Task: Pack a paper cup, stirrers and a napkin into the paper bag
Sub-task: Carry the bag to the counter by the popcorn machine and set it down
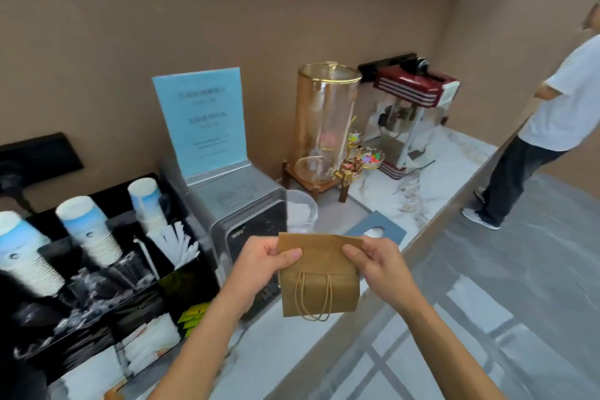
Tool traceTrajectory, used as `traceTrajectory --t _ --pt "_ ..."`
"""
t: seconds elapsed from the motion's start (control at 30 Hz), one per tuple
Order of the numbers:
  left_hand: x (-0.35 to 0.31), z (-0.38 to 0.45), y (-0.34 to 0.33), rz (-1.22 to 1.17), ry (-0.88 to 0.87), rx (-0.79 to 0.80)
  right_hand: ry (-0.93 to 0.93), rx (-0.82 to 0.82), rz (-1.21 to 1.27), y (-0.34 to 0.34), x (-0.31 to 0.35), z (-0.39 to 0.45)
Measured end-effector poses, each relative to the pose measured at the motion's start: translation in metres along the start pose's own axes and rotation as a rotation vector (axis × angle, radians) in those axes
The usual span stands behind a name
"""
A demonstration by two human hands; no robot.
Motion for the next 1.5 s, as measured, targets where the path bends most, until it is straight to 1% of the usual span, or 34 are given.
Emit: traceTrajectory --t 0.17,0.3,0.53,0.77,0.97,1.1,1.27,1.5 --pt "-0.079 0.033 -0.043 -0.042 -0.122 0.109 -0.005 -0.045 0.135 0.074 0.037 0.014" --pt "-0.120 0.054 -0.092 -0.079 -0.189 0.181 0.024 -0.093 0.132 0.134 0.041 0.018" --pt "-0.148 0.088 -0.195 -0.102 -0.192 0.234 0.027 -0.182 0.078 0.236 0.022 0.004" --pt "-0.169 0.125 -0.281 -0.057 -0.188 0.294 -0.034 -0.262 0.078 0.321 -0.005 -0.002" --pt "-0.185 0.172 -0.322 -0.033 -0.197 0.332 -0.052 -0.327 0.070 0.370 -0.018 0.021" --pt "-0.188 0.215 -0.340 -0.023 -0.189 0.341 -0.067 -0.340 0.087 0.392 -0.035 0.054" --pt "-0.198 0.279 -0.352 -0.046 -0.197 0.363 -0.059 -0.358 0.133 0.414 -0.048 0.109" --pt "-0.204 0.356 -0.363 -0.031 -0.179 0.381 -0.090 -0.363 0.124 0.438 -0.063 0.173"
Point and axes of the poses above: each hand's wrist, its own z-axis towards the middle knuckle, its own y-axis out of the back of the hand, x = y × z, the point moved 7 cm from there along z, towards the middle knuckle, and after that the axes turned 14 degrees about z, right-handed, at the moved point
